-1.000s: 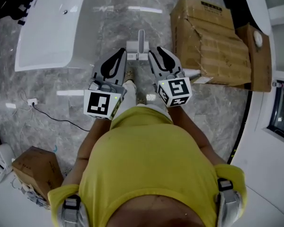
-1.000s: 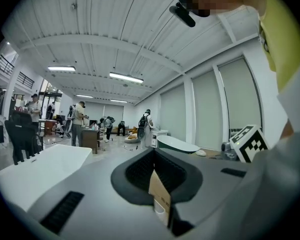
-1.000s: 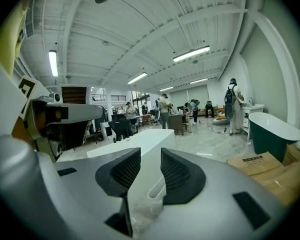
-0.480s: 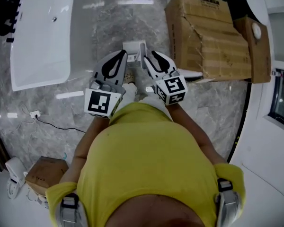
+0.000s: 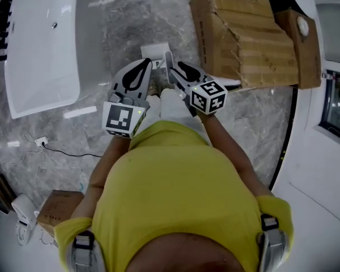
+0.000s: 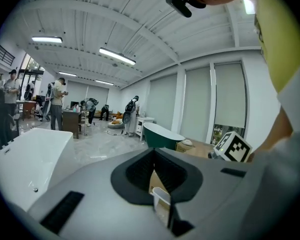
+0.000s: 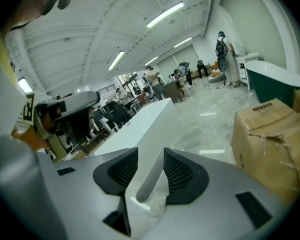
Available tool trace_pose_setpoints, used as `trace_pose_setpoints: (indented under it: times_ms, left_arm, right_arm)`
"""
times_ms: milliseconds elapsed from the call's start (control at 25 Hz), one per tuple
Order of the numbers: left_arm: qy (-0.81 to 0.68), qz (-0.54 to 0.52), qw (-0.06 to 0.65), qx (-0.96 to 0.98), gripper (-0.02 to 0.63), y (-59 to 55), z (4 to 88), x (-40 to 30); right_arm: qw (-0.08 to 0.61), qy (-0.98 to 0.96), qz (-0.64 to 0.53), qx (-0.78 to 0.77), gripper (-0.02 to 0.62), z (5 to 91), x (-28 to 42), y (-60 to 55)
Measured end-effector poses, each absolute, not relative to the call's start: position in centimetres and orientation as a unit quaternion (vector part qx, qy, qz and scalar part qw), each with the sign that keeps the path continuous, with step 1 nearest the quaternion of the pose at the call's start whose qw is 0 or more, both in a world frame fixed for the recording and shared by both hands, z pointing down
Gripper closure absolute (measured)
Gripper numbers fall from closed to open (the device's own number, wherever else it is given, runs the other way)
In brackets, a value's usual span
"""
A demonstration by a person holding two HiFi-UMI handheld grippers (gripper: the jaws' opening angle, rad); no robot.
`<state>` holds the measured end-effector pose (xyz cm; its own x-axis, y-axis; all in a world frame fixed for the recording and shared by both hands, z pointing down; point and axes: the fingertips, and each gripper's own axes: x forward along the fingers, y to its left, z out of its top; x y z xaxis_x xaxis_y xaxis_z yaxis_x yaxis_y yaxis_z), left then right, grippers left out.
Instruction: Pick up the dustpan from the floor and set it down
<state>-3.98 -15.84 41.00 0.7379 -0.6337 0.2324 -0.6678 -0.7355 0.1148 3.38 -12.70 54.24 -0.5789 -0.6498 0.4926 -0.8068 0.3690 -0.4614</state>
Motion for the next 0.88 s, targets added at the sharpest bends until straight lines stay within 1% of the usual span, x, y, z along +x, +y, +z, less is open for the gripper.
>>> trace_pose_setpoints:
  times_ms: [200, 480, 600, 880]
  left_arm:
    - [-0.347, 0.111, 0.107, 0.925, 0.604, -16.3, 42.9, -3.2]
    - [-0.362, 0.13, 0.129, 0.914, 0.604, -17.3, 44.3, -3.0]
    - [-0.368, 0.136, 0.134, 0.91, 0.604, -17.5, 44.7, -2.9]
    - [-0.397, 0.137, 0.13, 0.898, 0.604, -18.3, 44.2, -3.5]
  right_arm:
    - [0.097, -0.805, 0.422, 0.406, 0.399, 56.9, 3.7, -12.7]
    - [0.064, -0.792, 0.52, 0.313, 0.359, 58.9, 2.8, -12.5]
    - [0.049, -0.791, 0.544, 0.275, 0.356, 59.6, 2.4, -12.6]
    - [0.047, -0.8, 0.57, 0.182, 0.356, 60.0, 0.5, -12.7]
